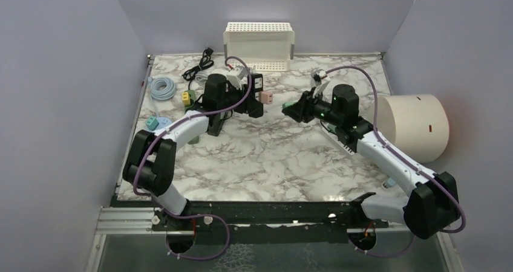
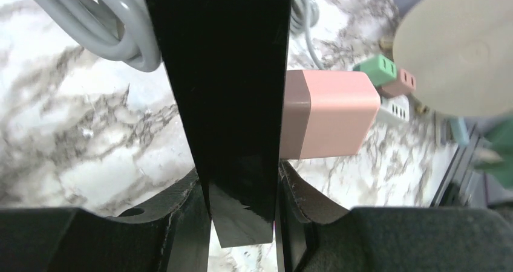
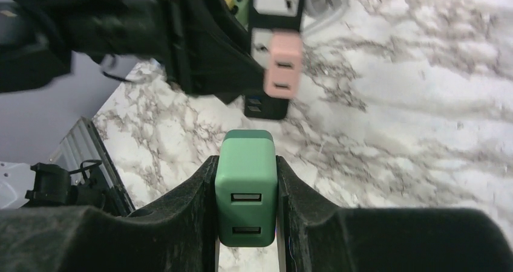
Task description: Pull the plug off the socket
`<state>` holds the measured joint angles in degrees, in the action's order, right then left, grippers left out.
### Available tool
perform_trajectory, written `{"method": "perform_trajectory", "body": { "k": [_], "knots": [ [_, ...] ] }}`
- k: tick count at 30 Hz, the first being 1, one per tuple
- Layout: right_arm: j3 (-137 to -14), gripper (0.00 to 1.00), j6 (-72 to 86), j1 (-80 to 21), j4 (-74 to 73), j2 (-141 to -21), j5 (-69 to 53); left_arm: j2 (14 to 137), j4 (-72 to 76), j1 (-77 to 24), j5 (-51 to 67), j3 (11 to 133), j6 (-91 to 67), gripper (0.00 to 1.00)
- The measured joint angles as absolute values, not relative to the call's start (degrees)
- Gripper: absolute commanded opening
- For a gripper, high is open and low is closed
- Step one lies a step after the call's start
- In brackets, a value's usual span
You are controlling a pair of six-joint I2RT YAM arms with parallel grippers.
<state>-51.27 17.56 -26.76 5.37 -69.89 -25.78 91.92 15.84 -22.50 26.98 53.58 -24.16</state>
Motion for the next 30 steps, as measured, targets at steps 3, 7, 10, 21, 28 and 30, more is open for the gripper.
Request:
{"method": "perform_trajectory", "body": {
  "k": [3,7,10,21,28,30],
  "knots": [
    [-46.4,0.01,21.2,-24.2,8.3,-69.7,-26.9,92.0,6.1,-21.5,32.7,62.2,-14.8,0.0],
    [-43.8,0.01,24.5,-22.6,9.8,-72.2,-28.5,93.0,-8.5,-19.4,43.1,74.5,0.8,0.0],
    [-44.6,0.01,25.6,-22.7,10.3,-77.6,-30.1,93.6,-14.1,-18.0,47.3,78.2,6.9,0.0],
    [-52.5,0.16,30.8,-22.7,10.6,-102.0,-36.2,97.1,-10.4,-17.2,33.8,70.9,-3.3,0.0],
    [-57.4,0.55,31.7,-22.7,9.8,-108.5,-38.0,96.4,-4.0,-16.8,25.0,63.0,-11.8,0.0],
    [-58.7,0.66,31.2,-22.7,9.4,-109.3,-38.2,96.2,-3.5,-16.9,23.4,62.5,-13.0,0.0]
  ]
}}
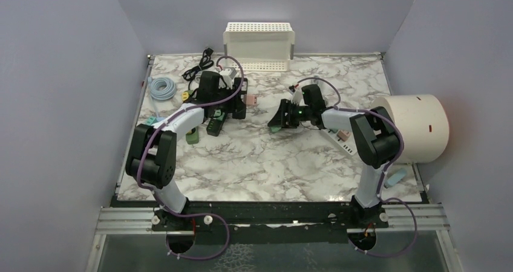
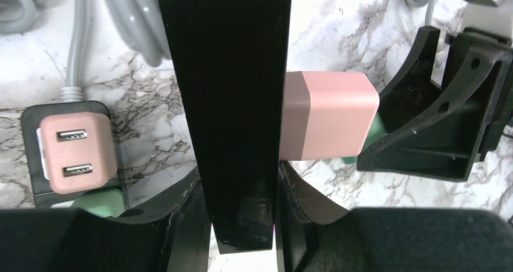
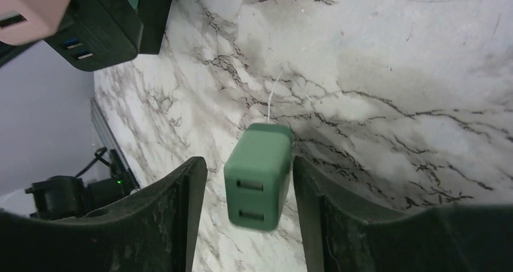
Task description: Pull the plug off the socket
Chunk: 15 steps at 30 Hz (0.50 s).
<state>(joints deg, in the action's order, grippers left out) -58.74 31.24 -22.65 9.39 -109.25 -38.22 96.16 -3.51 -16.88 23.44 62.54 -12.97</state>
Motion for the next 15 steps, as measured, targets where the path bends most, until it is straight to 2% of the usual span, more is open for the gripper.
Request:
{"method": "perform_trajectory", "body": {
  "k": [1,3,15],
  "knots": [
    [-59.3,0.72,30.9,-22.7,9.0,-109.5,-38.2,96.0,-3.3,-16.9,22.9,62.5,-13.3,0.0],
    [-60.5,0.76,29.7,-22.7,7.7,-110.0,-38.1,95.7,-2.4,-16.9,21.9,62.5,-14.0,0.0],
    [-63.3,0.78,25.1,-23.4,5.9,-107.7,-34.4,94.2,2.1,-17.0,19.4,60.9,-17.9,0.0]
  ]
}}
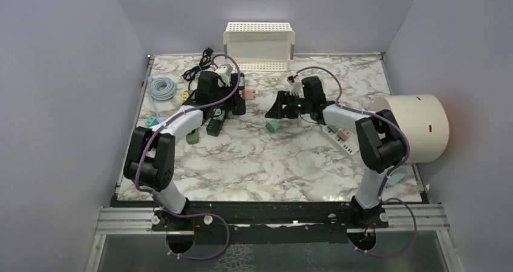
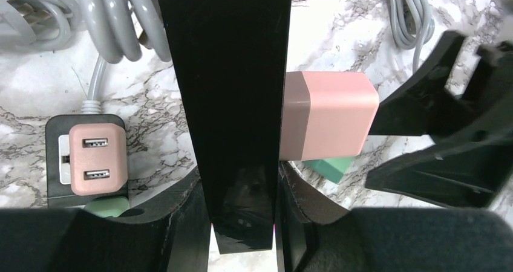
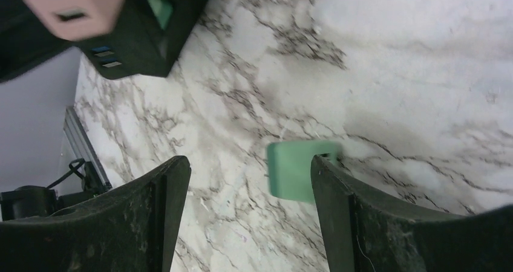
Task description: Pull the plug off the socket
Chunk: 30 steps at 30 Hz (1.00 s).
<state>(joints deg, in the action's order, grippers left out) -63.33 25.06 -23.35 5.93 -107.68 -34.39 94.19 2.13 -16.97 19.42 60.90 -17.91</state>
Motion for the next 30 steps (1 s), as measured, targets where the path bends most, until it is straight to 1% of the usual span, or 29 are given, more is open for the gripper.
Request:
{"method": "perform_trajectory", "body": {
  "k": [5,9,19,22,23,24,25,26,29,30],
  "knots": [
    [-63.3,0.78,24.6,-24.4,11.4,-103.3,-33.2,94.2,2.3,-17.3,19.4,60.3,-18.7,0.0],
    [-63.2,0.77,24.9,-24.7,16.8,-101.9,-32.9,94.2,3.0,-17.6,19.4,60.1,-19.3,0.0],
    [-66.3,0.74,25.6,-26.9,21.6,-104.7,-34.7,92.6,6.0,-19.1,19.5,58.1,-20.8,0.0],
    [-67.9,0.7,25.9,-28.5,22.7,-106.3,-34.8,92.2,6.4,-19.6,19.6,58.0,-20.9,0.0],
    [-68.5,0.67,25.9,-29.0,22.7,-107.0,-34.8,92.0,6.6,-19.8,19.6,57.9,-20.9,0.0],
    [-69.3,0.62,26.0,-29.5,22.8,-107.7,-34.8,91.8,7.1,-20.0,19.6,57.5,-20.9,0.0],
    [-70.0,0.55,26.1,-29.8,22.9,-108.4,-34.8,91.6,7.4,-20.2,19.7,57.2,-20.9,0.0],
    [-70.6,0.45,26.3,-30.1,23.2,-109.2,-34.8,91.4,7.6,-20.4,19.7,56.9,-21.0,0.0],
    [-71.7,0.07,26.9,-30.4,23.1,-110.7,-34.0,91.4,7.1,-20.3,19.4,56.6,-20.8,0.0],
    [-72.1,0.02,27.1,-30.2,23.1,-111.2,-34.2,91.4,7.2,-20.2,19.3,56.6,-20.8,0.0]
  ]
}}
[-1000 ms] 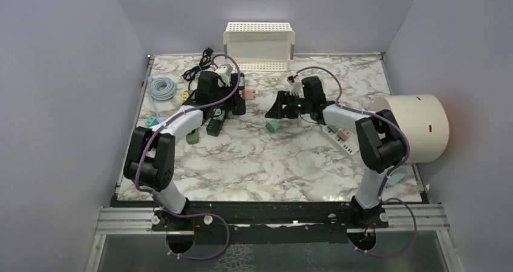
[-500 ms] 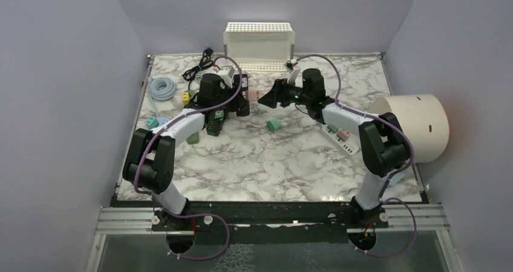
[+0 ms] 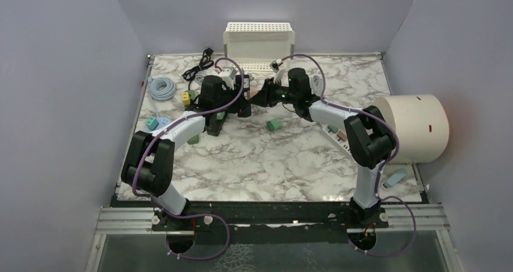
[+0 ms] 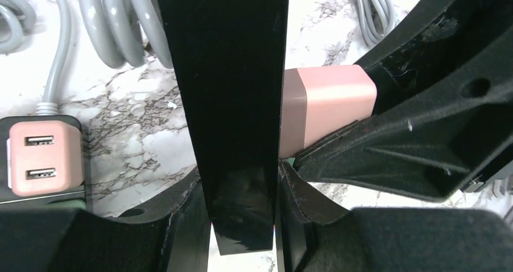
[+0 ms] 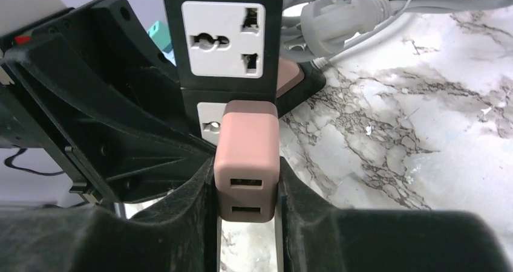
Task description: Pull the plug off the socket
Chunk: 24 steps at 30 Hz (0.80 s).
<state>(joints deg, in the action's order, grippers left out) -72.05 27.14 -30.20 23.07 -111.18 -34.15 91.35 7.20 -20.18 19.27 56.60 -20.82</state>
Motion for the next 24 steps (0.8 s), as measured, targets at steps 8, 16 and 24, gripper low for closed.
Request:
{"method": "perform_trajectory", "body": {
  "k": [8,16,24],
  "knots": [
    [-74.0,0.01,24.9,-30.5,18.5,-111.2,-32.8,91.4,4.0,-20.8,14.3,58.2,-20.3,0.0],
    [-73.7,0.01,21.8,-30.7,9.6,-102.5,-24.7,92.7,-1.3,-22.2,3.8,64.1,-20.6,0.0],
    [-69.8,0.01,23.4,-30.7,11.9,-88.8,-23.3,98.7,-7.2,-19.9,-5.9,72.1,-22.4,0.0]
  ]
}}
